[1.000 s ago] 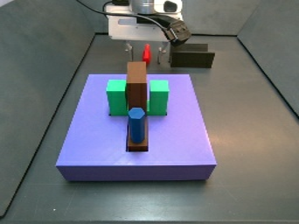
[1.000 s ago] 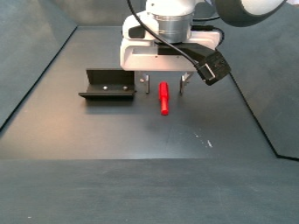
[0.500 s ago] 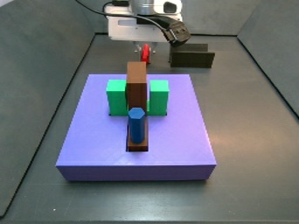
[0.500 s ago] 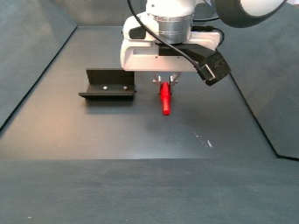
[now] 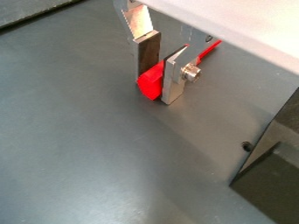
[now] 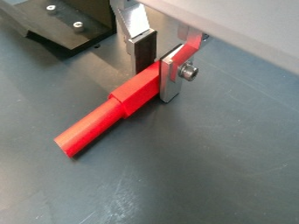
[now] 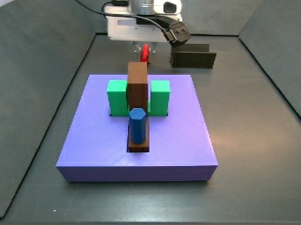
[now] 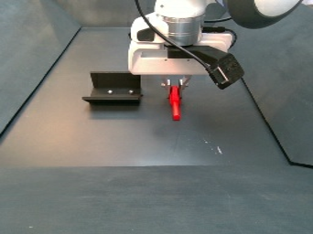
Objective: Pick up the red object. Move up. Place the red object on the fixture. Regrasp the red object. Move to above the board. Insert the red object.
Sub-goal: Pick up the red object, then move up, then place the red object on the fixture.
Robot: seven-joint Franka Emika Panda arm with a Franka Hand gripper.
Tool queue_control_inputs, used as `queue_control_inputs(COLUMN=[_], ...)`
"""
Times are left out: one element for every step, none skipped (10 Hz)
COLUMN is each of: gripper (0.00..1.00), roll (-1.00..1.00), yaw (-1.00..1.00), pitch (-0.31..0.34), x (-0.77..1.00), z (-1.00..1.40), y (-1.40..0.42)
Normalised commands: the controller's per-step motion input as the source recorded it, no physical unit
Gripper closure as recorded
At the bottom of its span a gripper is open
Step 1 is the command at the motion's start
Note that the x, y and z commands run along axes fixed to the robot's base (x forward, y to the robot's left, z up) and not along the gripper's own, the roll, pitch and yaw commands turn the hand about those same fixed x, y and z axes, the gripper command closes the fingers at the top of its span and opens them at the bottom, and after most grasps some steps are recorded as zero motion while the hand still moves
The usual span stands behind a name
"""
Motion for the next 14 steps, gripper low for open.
queue_control_inputs(gripper=[1.00, 1.00, 1.00, 1.00, 1.00, 1.00, 1.00, 1.00, 1.00, 1.00, 1.00, 1.00, 1.00, 1.00], roll=[0.00, 0.00, 0.00, 0.00, 0.00, 0.00, 0.00, 0.00, 0.00, 0.00, 0.00, -0.01, 0.00, 0.00], yaw=[0.00, 0.00, 0.00, 0.00, 0.00, 0.00, 0.00, 0.00, 0.00, 0.00, -0.05, -0.05, 0.00, 0.00], pitch=[0.000, 0.000, 0.000, 0.000, 0.000, 0.000, 0.000, 0.000, 0.000, 0.000, 0.008, 0.043, 0.006, 0.020], x=[0.00, 0.00, 0.00, 0.00, 0.00, 0.00, 0.00, 0.00, 0.00, 0.00, 0.00, -0.03, 0.01, 0.05], z=[0.00, 0.00, 0.00, 0.00, 0.00, 0.00, 0.00, 0.00, 0.00, 0.83, 0.81, 0.60, 0.00, 0.00], y=[0.00, 0.00, 0.00, 0.00, 0.00, 0.00, 0.00, 0.00, 0.00, 0.00, -0.02, -0.02, 0.00, 0.00])
